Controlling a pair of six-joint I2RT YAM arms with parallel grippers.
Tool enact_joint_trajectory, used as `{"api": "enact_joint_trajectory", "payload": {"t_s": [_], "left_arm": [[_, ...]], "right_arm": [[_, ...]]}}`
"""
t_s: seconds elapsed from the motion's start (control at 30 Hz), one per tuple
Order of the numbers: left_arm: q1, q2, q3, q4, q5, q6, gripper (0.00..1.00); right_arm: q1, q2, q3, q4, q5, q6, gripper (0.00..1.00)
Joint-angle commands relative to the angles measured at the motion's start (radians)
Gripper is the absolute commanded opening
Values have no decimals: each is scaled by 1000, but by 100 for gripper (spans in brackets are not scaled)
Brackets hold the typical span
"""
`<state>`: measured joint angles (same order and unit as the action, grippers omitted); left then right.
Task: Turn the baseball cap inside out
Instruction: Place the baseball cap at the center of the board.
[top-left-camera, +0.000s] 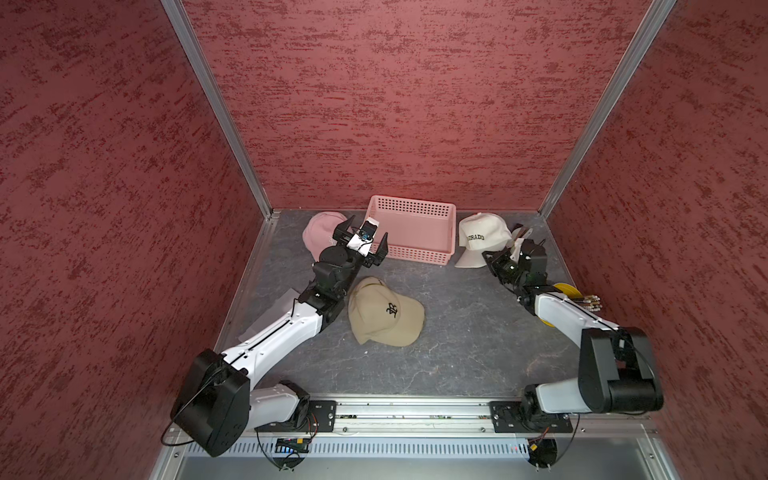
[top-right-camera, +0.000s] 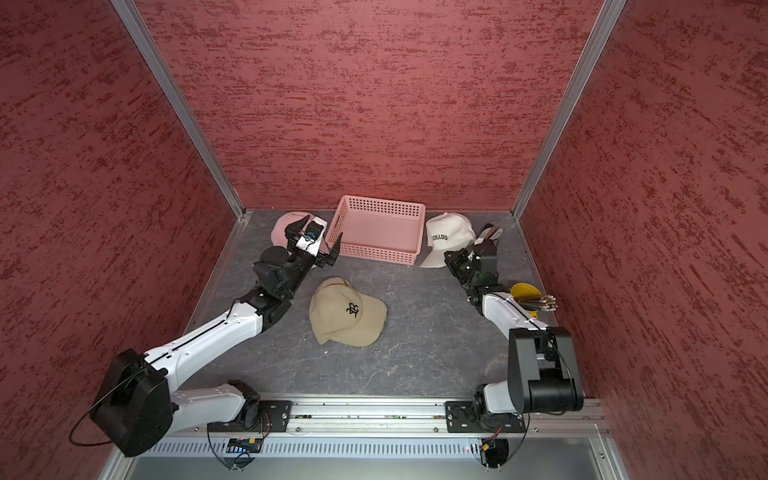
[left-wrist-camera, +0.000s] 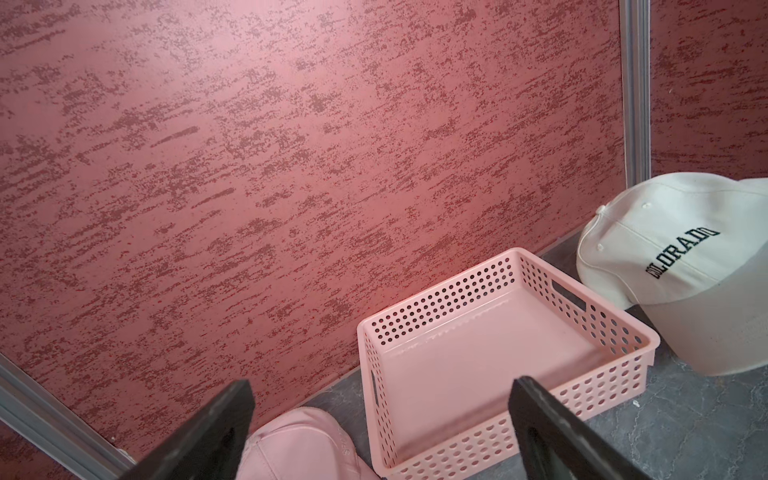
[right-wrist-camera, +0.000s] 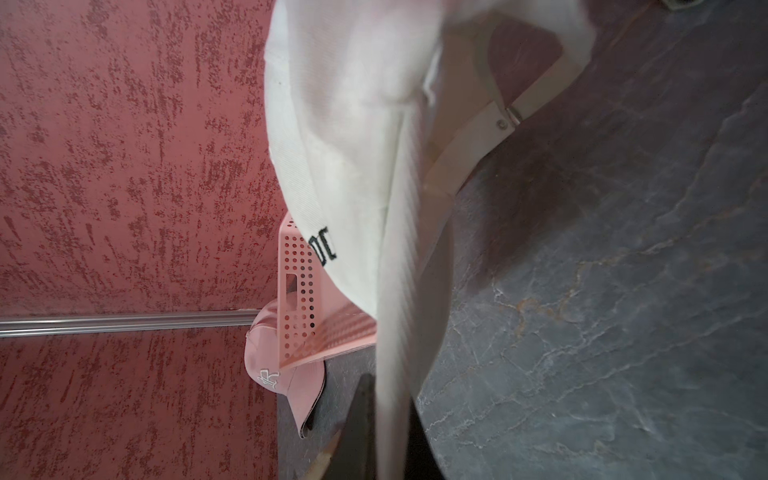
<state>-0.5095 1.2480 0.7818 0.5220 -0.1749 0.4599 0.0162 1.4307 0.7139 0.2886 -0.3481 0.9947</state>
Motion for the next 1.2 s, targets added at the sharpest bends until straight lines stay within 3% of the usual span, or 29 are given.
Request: {"api": "enact_joint_trajectory", "payload": {"t_s": [0.0, 0.07, 0.27, 0.3, 0.4, 0.6, 0.73, 0.93, 1.17], "left_arm": [[7, -9, -7, -5, 25, -21, 100], [6, -7, -9, -4, 26, -23, 100], [8, 2, -4, 10, 25, -24, 100], [8, 5, -2, 13, 25, -24, 100], [9, 10, 8, 16, 31, -24, 100], [8, 23, 27, 26, 47, -34, 100], [8, 47, 73, -19, 36, -43, 100], [8, 95, 183, -172, 3, -51, 100], [46, 101, 245, -319, -18, -152, 100]], "right_arm": [[-7, 8, -40, 121, -31, -7, 0], [-7, 8, -59, 129, -35, -2, 1], [-1, -8, -139, 110, -30, 21, 17], [0, -18, -154, 93, -20, 19, 21], [1, -49, -183, 9, -1, 26, 45], [31, -142, -215, -208, 100, 34, 65], [51, -139, -127, -454, 110, -19, 72], [104, -37, 0, -701, 70, -150, 74], [139, -177, 91, -841, 232, -226, 78]]}}
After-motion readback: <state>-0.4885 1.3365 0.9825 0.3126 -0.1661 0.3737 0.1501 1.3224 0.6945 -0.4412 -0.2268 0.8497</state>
